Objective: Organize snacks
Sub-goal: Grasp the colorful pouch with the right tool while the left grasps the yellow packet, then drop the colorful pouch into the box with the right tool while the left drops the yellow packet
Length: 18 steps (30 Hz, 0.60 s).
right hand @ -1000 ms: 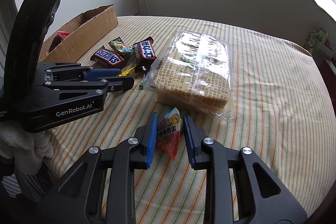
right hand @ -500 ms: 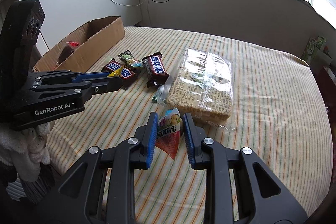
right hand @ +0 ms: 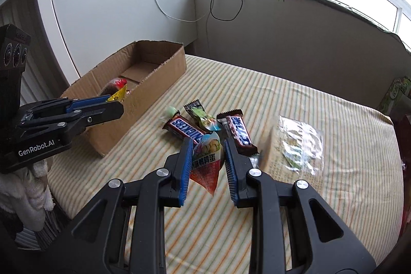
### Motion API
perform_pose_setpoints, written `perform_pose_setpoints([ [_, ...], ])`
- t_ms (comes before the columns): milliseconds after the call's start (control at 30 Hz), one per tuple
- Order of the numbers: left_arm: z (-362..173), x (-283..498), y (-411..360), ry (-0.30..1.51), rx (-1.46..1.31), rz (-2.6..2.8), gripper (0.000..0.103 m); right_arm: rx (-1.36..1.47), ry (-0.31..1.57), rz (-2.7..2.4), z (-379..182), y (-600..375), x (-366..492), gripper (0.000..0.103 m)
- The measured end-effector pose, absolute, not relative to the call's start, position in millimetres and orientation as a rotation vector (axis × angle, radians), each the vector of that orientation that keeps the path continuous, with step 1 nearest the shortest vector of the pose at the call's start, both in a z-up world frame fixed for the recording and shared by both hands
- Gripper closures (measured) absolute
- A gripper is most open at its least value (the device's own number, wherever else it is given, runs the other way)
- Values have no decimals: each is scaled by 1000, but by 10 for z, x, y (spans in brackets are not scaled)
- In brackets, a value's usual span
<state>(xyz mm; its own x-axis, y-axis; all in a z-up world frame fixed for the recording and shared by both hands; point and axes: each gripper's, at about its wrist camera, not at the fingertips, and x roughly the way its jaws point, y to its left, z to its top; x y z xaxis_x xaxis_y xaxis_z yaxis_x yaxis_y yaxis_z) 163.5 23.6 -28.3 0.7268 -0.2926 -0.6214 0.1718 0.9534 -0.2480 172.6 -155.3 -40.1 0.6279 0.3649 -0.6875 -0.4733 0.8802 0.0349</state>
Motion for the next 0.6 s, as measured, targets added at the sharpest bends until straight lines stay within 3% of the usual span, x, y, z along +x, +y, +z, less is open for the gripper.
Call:
perform_pose_setpoints([
  [600,-304,1509,1075,670,-249,-93,82,-195,757,599,-256,-405,2332,77],
])
